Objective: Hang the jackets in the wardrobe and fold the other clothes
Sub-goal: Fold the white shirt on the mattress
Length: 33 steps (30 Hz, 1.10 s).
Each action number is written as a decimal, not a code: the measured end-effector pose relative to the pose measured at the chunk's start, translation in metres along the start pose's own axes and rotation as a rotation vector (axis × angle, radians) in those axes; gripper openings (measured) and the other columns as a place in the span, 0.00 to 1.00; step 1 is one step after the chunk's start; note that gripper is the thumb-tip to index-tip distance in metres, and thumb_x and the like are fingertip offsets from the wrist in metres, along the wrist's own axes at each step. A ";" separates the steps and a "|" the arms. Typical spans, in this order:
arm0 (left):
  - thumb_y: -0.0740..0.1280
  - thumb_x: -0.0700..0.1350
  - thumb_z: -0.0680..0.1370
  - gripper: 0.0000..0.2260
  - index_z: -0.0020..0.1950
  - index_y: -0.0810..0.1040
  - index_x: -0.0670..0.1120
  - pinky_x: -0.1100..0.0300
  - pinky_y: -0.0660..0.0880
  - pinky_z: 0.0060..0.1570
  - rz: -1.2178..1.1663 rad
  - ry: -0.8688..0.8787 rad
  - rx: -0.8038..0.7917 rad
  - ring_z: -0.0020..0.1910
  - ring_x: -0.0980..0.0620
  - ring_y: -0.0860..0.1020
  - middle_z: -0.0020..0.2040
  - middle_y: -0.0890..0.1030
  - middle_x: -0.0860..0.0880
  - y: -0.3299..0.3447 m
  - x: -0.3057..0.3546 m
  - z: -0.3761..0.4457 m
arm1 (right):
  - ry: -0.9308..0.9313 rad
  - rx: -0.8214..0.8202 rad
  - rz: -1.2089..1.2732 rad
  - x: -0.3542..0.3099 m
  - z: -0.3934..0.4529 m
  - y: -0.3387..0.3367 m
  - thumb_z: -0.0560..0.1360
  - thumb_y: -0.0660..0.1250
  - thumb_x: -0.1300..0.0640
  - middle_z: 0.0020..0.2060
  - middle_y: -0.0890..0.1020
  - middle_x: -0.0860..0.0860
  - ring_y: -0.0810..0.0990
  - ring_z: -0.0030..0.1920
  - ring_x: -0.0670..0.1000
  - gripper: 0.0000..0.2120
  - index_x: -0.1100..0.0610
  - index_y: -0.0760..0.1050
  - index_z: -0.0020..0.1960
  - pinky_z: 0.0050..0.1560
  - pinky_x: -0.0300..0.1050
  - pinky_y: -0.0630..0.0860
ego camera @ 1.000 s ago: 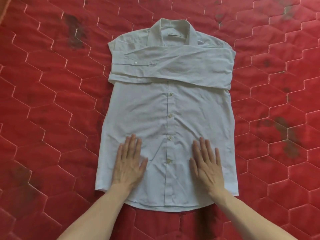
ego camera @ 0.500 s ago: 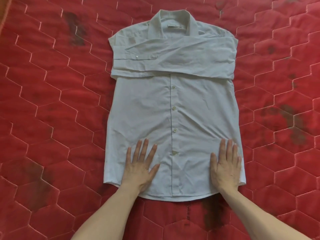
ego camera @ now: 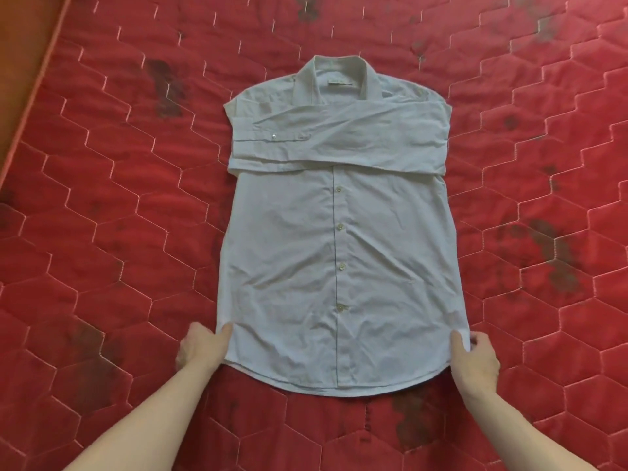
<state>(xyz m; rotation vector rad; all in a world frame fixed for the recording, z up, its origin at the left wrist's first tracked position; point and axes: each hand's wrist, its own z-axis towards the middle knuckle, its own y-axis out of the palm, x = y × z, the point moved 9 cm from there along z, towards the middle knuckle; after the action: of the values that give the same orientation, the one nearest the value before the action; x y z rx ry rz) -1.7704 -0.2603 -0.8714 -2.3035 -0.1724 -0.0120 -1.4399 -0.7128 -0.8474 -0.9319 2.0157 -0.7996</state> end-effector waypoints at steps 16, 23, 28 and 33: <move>0.66 0.34 0.80 0.05 0.52 0.80 0.39 0.61 0.82 0.31 -0.864 -0.124 -0.707 0.37 0.51 0.82 0.41 0.83 0.43 -0.048 0.156 -0.002 | 0.167 -0.239 0.481 -0.127 0.059 -0.006 0.79 0.72 0.59 0.30 0.72 0.53 0.66 0.19 0.43 0.07 0.64 0.81 0.50 0.21 0.34 0.66; 0.61 0.32 0.79 0.08 0.49 0.80 0.38 0.58 0.82 0.27 -1.134 -0.292 -0.571 0.26 0.51 0.82 0.34 0.84 0.43 -0.077 0.225 0.064 | 0.352 -0.284 0.648 -0.223 0.122 0.013 0.76 0.69 0.65 0.22 0.74 0.47 0.69 0.17 0.40 0.04 0.58 0.79 0.43 0.17 0.32 0.65; 0.59 0.35 0.82 0.08 0.49 0.78 0.38 0.58 0.83 0.32 -1.177 -0.287 -0.471 0.25 0.49 0.83 0.30 0.83 0.42 -0.079 0.248 0.097 | 0.423 -0.310 0.750 -0.256 0.153 0.038 0.81 0.60 0.64 0.27 0.82 0.49 0.77 0.21 0.41 0.11 0.58 0.77 0.43 0.20 0.33 0.71; 0.52 0.45 0.86 0.16 0.50 0.74 0.37 0.58 0.81 0.28 -1.189 -0.278 -0.263 0.39 0.45 0.82 0.43 0.83 0.40 -0.067 0.243 0.116 | 0.279 -0.182 0.723 -0.257 0.150 0.050 0.87 0.51 0.51 0.45 0.85 0.55 0.85 0.39 0.51 0.17 0.60 0.74 0.61 0.33 0.41 0.77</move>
<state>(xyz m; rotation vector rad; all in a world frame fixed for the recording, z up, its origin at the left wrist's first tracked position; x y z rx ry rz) -1.5440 -0.1014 -0.8847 -2.0986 -1.7158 -0.3308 -1.2186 -0.5093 -0.8672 -0.1311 2.4581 -0.3524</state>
